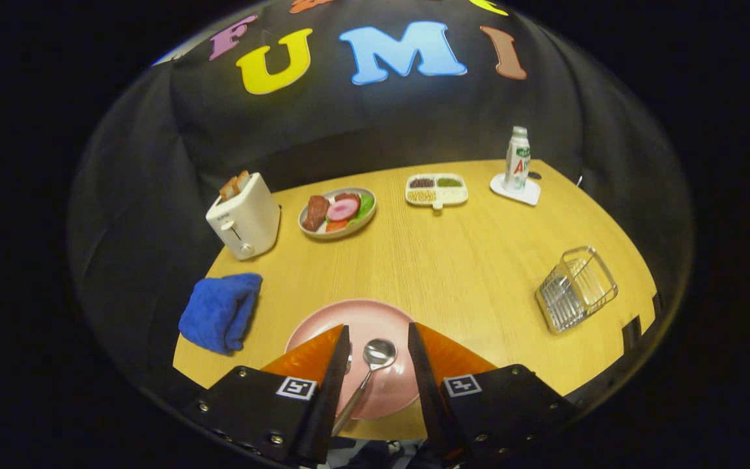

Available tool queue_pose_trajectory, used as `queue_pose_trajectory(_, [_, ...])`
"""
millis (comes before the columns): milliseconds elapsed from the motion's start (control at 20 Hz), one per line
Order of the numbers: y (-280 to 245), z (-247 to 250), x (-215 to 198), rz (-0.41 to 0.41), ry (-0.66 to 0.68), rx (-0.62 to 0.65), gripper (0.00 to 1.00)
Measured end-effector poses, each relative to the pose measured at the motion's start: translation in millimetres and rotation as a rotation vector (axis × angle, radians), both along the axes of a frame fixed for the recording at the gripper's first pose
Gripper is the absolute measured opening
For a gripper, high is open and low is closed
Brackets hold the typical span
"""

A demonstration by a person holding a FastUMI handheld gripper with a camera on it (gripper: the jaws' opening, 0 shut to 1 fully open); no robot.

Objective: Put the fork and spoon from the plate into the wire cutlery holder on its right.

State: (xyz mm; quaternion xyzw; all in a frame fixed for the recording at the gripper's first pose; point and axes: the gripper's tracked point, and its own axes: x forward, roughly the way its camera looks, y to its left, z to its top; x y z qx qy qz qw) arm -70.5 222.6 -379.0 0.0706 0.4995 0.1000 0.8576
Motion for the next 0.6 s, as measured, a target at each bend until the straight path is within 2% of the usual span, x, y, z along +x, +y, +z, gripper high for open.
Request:
queue_pose_trajectory(500, [22, -78, -52, 0.004, 0.255, -0.030, 0.56])
queue_pose_trajectory(550, [24, -81, -51, -0.001, 0.264, -0.027, 0.52])
queue_pose_trajectory(600, [24, -88, -54, 0.001, 0.280, -0.037, 0.29])
